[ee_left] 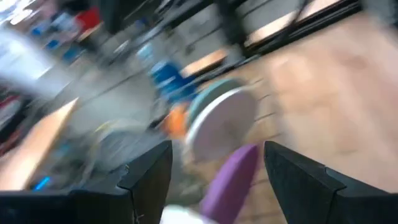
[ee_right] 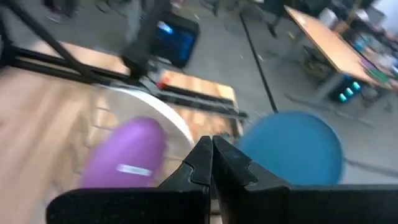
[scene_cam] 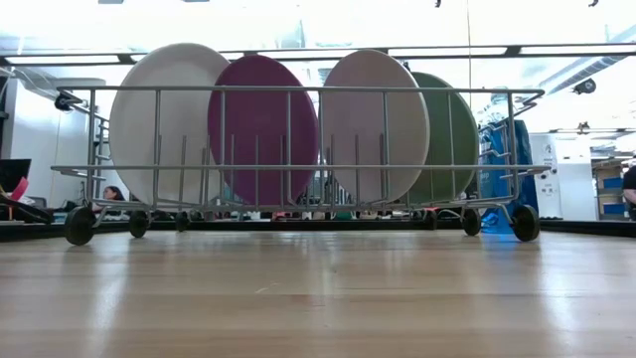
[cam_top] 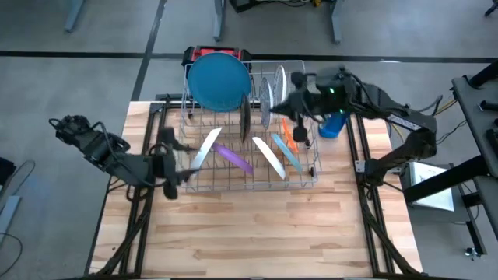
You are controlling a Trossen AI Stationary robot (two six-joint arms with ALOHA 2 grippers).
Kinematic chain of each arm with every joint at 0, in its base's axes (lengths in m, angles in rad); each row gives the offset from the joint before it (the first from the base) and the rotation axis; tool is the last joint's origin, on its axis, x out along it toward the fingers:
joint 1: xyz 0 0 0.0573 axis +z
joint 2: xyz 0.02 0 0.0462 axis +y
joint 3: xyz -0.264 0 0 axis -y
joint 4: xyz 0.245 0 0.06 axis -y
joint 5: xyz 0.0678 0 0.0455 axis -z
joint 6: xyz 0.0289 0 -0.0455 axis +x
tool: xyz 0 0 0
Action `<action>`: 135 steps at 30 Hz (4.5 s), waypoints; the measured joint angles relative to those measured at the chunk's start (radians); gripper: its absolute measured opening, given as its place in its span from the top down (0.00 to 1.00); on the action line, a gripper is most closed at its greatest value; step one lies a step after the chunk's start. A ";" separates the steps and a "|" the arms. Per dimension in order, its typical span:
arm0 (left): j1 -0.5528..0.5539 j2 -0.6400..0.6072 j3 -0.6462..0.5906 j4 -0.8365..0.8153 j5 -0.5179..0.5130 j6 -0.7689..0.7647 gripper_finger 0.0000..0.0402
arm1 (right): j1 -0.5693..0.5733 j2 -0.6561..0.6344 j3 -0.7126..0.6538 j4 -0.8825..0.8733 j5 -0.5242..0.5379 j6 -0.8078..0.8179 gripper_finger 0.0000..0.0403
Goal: Sort dishes
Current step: Return to Home Position
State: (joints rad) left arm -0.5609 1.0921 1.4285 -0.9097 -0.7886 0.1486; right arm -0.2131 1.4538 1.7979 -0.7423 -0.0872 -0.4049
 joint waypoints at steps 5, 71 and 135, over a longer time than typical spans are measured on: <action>-0.001 -0.068 -0.155 0.215 0.154 0.120 0.40 | 0.118 -0.116 -0.176 0.144 0.023 0.020 1.00; 0.530 -0.849 -1.033 0.916 -0.300 0.462 1.00 | 0.254 -1.239 -1.777 1.159 0.149 0.197 1.00; 1.642 -0.555 -1.279 1.496 0.212 0.391 1.00 | 0.255 -1.229 -1.788 1.136 0.034 0.373 1.00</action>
State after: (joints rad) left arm 1.0809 0.5373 0.1493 0.5861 -0.5766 0.5394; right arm 0.0414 0.2249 0.0097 0.3936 -0.0529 -0.0323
